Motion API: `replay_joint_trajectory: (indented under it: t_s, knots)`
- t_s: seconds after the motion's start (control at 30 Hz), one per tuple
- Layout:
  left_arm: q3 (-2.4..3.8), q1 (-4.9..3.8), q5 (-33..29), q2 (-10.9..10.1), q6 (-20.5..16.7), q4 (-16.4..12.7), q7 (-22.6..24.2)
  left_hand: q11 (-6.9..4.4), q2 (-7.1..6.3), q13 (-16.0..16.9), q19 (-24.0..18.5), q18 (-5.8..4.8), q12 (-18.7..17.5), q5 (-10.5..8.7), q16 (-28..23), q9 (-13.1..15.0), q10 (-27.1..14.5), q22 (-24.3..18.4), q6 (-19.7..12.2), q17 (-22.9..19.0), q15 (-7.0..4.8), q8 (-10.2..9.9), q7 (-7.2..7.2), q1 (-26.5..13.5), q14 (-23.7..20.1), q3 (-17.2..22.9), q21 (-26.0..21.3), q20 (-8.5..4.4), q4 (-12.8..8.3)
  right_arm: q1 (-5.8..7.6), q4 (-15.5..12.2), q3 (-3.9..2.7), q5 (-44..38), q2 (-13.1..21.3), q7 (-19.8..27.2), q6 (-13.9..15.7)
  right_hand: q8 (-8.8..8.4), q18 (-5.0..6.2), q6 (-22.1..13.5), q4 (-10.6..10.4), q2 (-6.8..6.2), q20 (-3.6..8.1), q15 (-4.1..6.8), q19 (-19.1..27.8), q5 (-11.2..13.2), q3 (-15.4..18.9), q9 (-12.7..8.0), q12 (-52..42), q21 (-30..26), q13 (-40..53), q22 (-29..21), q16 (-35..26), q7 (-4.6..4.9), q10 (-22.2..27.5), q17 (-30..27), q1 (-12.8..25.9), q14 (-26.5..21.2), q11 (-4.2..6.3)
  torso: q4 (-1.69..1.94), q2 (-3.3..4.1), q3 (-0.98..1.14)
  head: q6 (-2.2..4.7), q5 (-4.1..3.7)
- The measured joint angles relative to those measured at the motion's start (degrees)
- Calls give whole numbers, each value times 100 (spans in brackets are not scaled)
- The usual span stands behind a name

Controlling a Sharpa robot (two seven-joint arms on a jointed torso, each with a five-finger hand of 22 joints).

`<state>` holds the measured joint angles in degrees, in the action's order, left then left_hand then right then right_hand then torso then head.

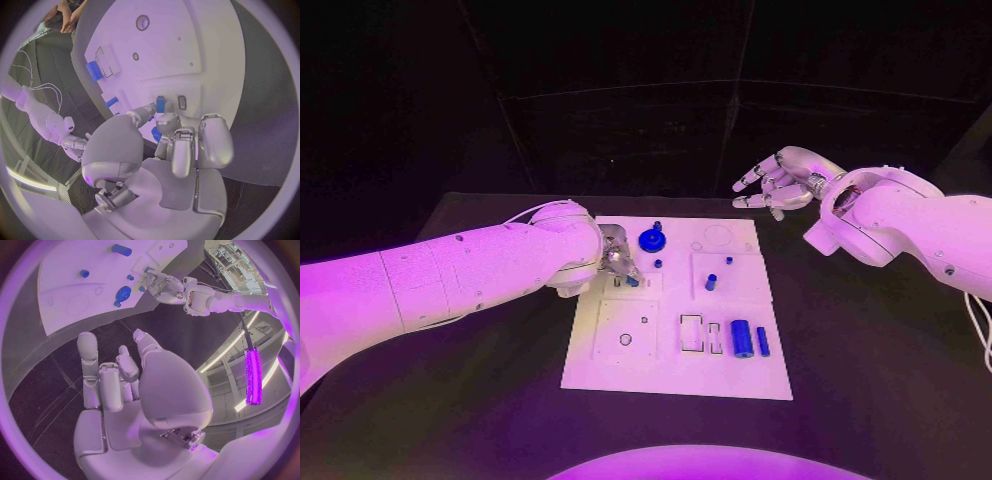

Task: Assemble the parts on the task board

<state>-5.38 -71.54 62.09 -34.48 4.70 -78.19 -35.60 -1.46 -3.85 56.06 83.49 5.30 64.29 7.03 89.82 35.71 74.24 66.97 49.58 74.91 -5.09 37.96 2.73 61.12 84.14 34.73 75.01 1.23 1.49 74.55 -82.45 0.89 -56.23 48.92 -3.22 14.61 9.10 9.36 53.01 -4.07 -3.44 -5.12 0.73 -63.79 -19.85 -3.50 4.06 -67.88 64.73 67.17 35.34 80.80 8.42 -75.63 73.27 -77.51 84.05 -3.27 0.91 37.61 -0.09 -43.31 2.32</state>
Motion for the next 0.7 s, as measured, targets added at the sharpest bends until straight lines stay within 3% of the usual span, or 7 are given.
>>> replay_joint_trajectory:
  t_s: [0.47,0.7]
  knots:
    - [1,-3,-57,38,97,73,-35,-60,26,113,39,0,101,29,0,24,62,121,122,0,-21,74,-79,-137,-21,159,56,-39,14,0,7,0,1,-7,-1,0,0,-1,0,-23,0,0,0,0,-28,-22,0,0,0,0,0,0,0,0,0,0,0,0,-3,0,1,-15,-4]
    - [1,-1,-91,41,83,87,-25,-82,119,148,39,0,139,29,0,65,101,166,157,0,-21,133,-71,-230,-21,209,89,-39,61,0,15,0,1,-18,-1,-1,0,-1,0,-23,0,0,0,0,-28,-22,0,0,0,1,0,1,0,0,0,0,0,0,-3,0,-2,-19,-9]
